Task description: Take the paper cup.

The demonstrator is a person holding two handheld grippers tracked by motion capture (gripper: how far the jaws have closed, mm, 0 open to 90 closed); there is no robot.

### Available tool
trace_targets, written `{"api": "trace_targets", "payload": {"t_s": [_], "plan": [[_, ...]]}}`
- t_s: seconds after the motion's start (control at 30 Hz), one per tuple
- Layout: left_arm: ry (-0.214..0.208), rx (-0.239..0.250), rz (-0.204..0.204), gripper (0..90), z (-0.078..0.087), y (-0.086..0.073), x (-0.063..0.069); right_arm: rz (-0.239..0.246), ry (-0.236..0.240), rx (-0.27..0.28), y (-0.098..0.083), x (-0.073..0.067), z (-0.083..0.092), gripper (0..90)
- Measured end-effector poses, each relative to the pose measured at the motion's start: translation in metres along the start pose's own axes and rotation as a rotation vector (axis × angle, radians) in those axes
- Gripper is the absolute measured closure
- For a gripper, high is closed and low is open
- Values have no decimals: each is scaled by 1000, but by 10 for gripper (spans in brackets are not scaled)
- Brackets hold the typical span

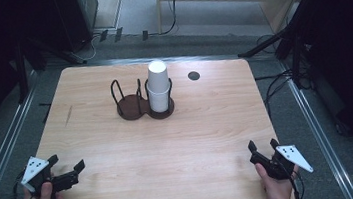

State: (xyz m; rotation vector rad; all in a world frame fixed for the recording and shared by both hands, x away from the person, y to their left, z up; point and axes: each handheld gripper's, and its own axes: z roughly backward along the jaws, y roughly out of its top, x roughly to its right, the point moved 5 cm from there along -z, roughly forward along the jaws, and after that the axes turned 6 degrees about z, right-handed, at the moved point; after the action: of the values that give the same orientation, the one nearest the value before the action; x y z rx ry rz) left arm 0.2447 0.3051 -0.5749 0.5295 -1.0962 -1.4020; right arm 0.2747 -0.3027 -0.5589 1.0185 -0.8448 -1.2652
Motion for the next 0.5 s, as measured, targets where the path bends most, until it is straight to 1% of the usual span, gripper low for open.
{"api": "trace_targets", "payload": {"t_s": [0.1, 0.13, 0.17, 0.23, 0.27, 0.3, 0.37, 0.43, 0.47, 0.5], "plan": [[3, -3, 0, 0, 0, 0, 0, 4, 1, 0, 0, 0, 0, 182], [3, -8, 2, 0, 0, 0, 0, 24, -7, -12, 1, -2, -1, 176], [1, -8, 6, 0, 0, 0, 0, 24, -7, -12, 1, -2, -1, 176], [-3, -5, 7, 0, 0, 0, 0, 51, -6, -18, 2, -5, -4, 170], [-9, -8, 3, 0, 0, -1, 0, 53, 16, -20, 6, -11, -5, 161], [-10, -10, -2, 0, 0, -1, 1, 63, 17, -14, 9, -13, -5, 161], [-10, -11, -8, 0, 1, -1, 1, 63, 20, -12, 11, -16, -5, 161], [-9, -11, -11, 0, 0, -1, 1, 71, 38, 1, 20, -25, -6, 161], [-7, -12, -10, 0, 0, -1, 2, 80, 47, -1, 25, -32, -7, 161], [-7, -15, -11, 0, 0, -1, 2, 80, 47, -1, 25, -32, -7, 161]]}}
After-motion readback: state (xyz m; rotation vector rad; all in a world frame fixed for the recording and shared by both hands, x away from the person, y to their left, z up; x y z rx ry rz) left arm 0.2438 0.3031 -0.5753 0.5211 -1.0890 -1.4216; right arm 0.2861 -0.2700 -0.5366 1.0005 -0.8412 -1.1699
